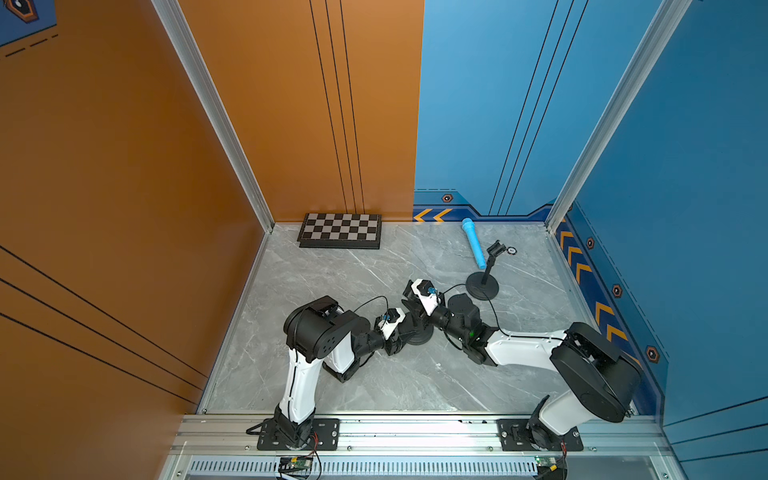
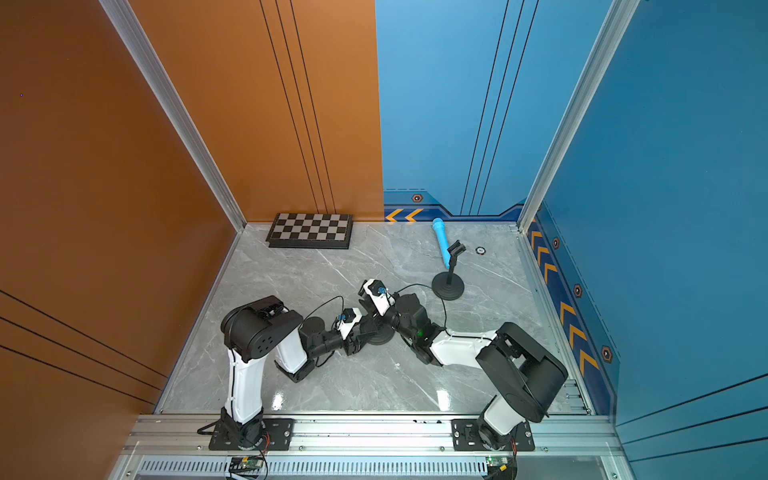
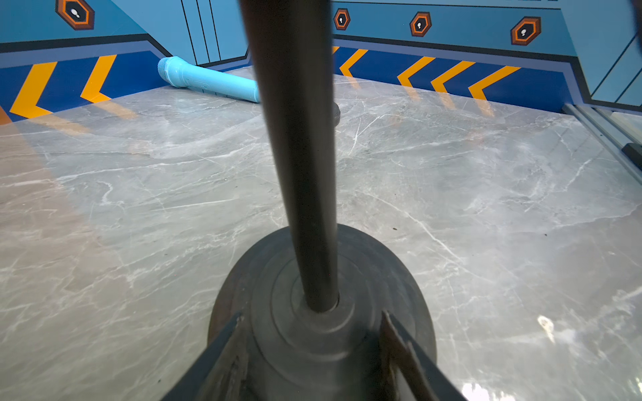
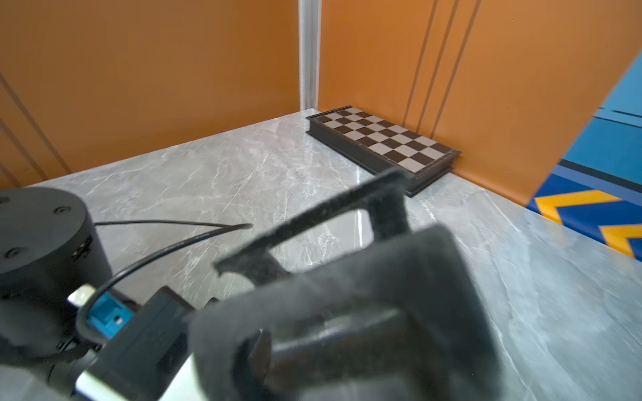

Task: Assemble a microphone stand
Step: Screw the microphone stand pole into the microphone stand base.

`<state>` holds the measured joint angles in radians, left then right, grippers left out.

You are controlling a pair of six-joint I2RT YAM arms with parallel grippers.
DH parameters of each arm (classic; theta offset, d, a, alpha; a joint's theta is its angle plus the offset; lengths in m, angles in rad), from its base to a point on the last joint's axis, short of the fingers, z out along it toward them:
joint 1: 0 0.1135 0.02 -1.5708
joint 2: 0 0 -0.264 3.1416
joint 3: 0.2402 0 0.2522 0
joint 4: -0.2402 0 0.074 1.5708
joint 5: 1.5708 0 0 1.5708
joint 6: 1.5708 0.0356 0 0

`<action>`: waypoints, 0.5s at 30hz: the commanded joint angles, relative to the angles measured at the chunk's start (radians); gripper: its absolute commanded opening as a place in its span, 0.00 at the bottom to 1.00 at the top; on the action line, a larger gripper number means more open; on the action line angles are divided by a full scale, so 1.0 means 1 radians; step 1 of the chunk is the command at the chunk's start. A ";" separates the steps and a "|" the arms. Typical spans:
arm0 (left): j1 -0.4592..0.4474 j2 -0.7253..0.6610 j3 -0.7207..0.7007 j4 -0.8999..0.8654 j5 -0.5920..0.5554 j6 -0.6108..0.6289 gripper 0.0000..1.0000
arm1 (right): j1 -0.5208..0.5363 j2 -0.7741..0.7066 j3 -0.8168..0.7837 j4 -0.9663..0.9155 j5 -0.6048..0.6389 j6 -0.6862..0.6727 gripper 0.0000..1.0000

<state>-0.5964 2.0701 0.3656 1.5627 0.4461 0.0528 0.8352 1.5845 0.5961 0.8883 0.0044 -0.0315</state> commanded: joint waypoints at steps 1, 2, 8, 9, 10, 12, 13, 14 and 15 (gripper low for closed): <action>-0.003 0.045 -0.021 -0.158 -0.023 -0.017 0.62 | 0.083 0.068 -0.063 0.114 0.446 0.050 0.05; -0.003 0.042 -0.021 -0.157 -0.024 -0.016 0.62 | 0.098 0.083 -0.068 0.130 0.494 0.069 0.04; -0.010 -0.018 -0.019 -0.158 -0.002 -0.037 0.62 | 0.136 0.104 -0.073 0.154 0.539 0.090 0.04; -0.016 -0.024 -0.013 -0.157 -0.002 -0.043 0.61 | 0.140 0.103 -0.074 0.153 0.530 0.088 0.04; -0.025 -0.025 -0.002 -0.158 0.000 -0.045 0.61 | 0.144 0.101 -0.073 0.151 0.530 0.087 0.05; -0.042 -0.013 0.015 -0.158 -0.004 -0.045 0.61 | 0.144 0.099 -0.073 0.148 0.512 0.081 0.06; -0.045 0.000 0.024 -0.159 -0.007 -0.044 0.61 | 0.146 0.097 -0.073 0.144 0.510 0.080 0.06; -0.045 0.017 0.032 -0.157 -0.007 -0.044 0.61 | 0.146 0.094 -0.074 0.142 0.504 0.081 0.07; -0.045 0.029 0.036 -0.157 -0.012 -0.043 0.60 | 0.146 0.091 -0.076 0.143 0.497 0.079 0.09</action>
<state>-0.6201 2.0510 0.3904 1.5150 0.4263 0.0334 0.9829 1.6608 0.5518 1.0939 0.4511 0.0498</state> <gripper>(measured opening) 0.607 0.275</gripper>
